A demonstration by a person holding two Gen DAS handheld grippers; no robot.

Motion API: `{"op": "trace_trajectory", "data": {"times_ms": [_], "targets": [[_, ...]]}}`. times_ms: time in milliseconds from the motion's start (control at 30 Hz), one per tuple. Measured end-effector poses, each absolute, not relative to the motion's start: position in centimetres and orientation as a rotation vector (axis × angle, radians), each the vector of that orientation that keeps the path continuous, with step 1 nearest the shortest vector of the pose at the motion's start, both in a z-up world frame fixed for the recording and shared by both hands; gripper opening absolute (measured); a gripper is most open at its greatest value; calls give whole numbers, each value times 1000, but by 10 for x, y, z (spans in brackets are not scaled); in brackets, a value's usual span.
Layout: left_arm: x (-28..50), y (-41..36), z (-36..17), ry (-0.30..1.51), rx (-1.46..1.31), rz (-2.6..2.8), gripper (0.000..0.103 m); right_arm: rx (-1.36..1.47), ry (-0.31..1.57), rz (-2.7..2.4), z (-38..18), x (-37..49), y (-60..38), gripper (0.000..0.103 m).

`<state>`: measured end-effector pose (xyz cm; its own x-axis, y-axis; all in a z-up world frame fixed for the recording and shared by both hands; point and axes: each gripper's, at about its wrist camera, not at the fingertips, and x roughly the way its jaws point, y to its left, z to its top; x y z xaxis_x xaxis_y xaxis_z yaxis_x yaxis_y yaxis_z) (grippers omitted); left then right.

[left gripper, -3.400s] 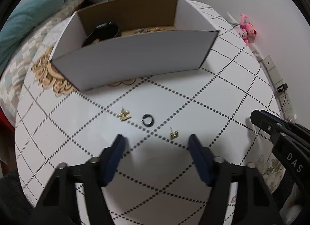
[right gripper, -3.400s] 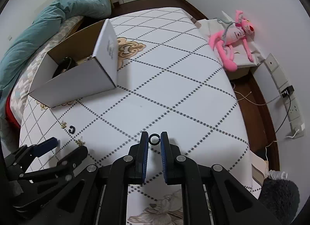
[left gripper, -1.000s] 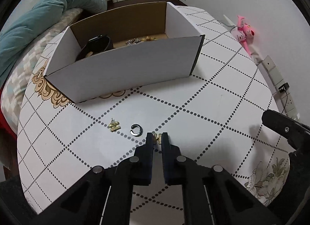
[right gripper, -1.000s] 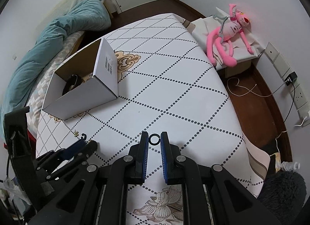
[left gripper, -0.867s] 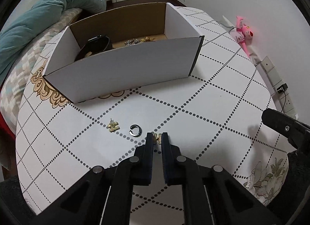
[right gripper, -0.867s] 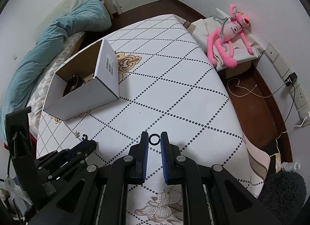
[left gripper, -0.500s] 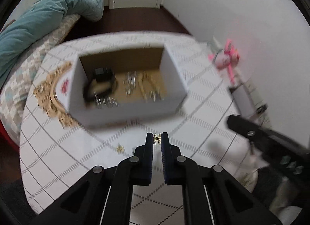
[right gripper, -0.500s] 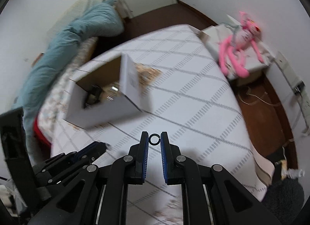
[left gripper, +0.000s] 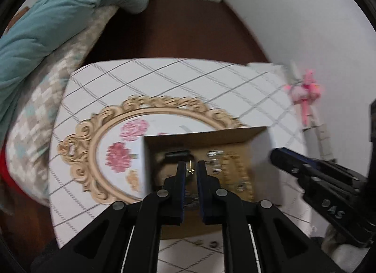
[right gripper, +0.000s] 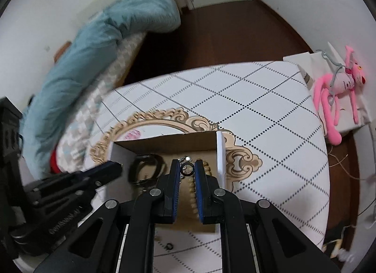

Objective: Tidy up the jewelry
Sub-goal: 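Carry the ring and earring into the box and open both tools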

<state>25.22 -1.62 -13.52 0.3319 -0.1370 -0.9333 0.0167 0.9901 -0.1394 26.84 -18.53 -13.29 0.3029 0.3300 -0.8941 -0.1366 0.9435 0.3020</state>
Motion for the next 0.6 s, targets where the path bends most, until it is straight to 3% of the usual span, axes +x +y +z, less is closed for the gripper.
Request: {"op": "trace_trajectory", "data": {"times_ms": [100,167,200,233,333,400,500,533,567,600], "targets": [[255,-12,-137,1230,-99,-81,14,154,1268,291,-139,277,-183,16],[254,-8,-134,1215,-84,-54,34,140,1257,279,-138,275,-186,31],[254,-7,-133,1206,-81,-44,55,128,1244,269,-135,273,-186,33],[252,-4,-131,1190,-83,-36,67,115,1235,263,-132,272,-187,35],[248,0,-129,1168,-64,-1,68,64,1206,233,-125,265,-187,38],[245,3,-130,1161,-65,13,72,18,1187,198,-122,260,-186,48],[237,4,-131,1142,-62,26,98,-45,1174,157,-121,252,-184,75],[234,4,-131,1139,-53,31,103,-66,1171,142,-122,249,-184,88],[232,4,-132,1141,-41,39,103,-79,1172,135,-123,247,-184,99],[230,3,-132,1142,-33,48,103,-85,1173,127,-124,244,-184,101]]}}
